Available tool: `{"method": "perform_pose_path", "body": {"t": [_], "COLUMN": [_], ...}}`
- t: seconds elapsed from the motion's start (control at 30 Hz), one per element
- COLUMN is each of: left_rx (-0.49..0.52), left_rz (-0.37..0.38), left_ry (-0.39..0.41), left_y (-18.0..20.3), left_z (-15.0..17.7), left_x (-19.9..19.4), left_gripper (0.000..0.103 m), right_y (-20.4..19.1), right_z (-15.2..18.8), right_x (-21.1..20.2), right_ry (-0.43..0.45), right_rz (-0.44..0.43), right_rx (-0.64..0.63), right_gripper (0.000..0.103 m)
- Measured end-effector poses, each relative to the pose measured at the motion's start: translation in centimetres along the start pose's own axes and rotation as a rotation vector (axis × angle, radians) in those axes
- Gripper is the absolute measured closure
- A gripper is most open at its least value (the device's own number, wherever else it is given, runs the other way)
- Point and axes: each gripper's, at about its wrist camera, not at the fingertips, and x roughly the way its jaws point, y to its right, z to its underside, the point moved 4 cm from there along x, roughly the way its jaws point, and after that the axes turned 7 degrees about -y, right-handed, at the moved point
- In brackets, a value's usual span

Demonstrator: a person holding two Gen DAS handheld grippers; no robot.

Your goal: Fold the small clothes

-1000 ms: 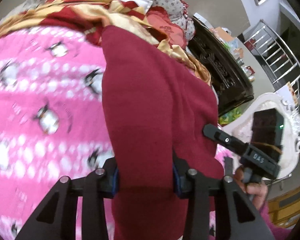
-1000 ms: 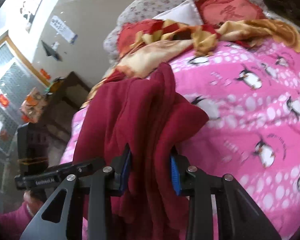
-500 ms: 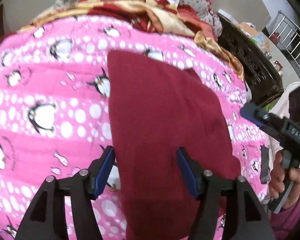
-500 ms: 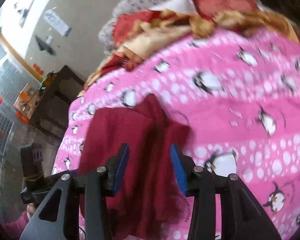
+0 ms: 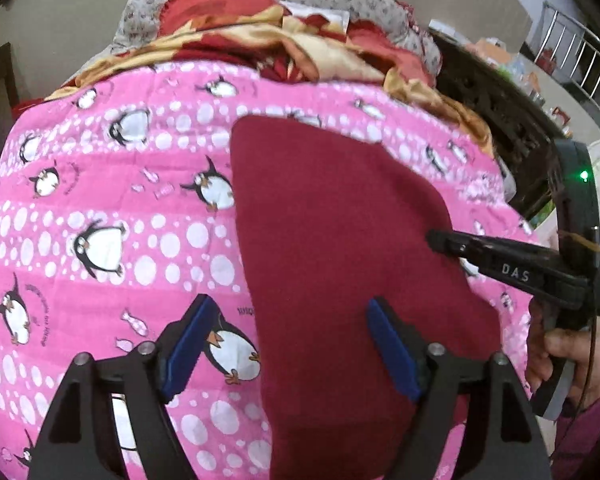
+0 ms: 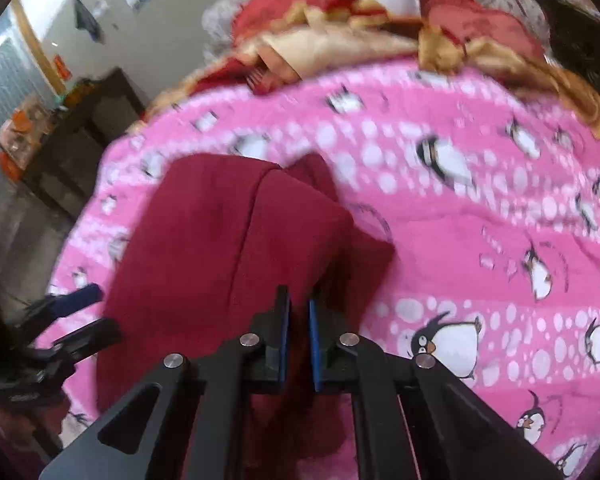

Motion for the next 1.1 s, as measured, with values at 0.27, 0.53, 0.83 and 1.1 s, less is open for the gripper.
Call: {"method": "perform_pose_path", "body": {"t": [0.27,0.53,0.83,1.1], "left_rx": [0.019,0.019,0.024,0.022], "left_rz": [-0.028,-0.05,-0.142,-0.206], "left_ry": [0.005,0.013,0.111,0.214], "left_y": [0.1,0.1,0.0,0.0], "left_z": [0.3,0.4,0.0,-0.4], "left_x": [0.5,0.3,-2.9,-6.1], "left_gripper": [0.021,0.021,0.021,0.019], "right_y": [-2.1,-4.7,-4.5,-6.5], "right_z": [0.8,5.0,4.1,2.6], "right_x": [-4.7,-1.5,-5.1,-8.3], "right_ry": [0.07,-0.02,0.085,0.231], "right_rz": [-0.031,0.034,0.002,0.119], "right_rx": [-0.034,-0.157,-0.098,-0.099], "right_gripper": [0.083,0.083,0.081,0.065]}}
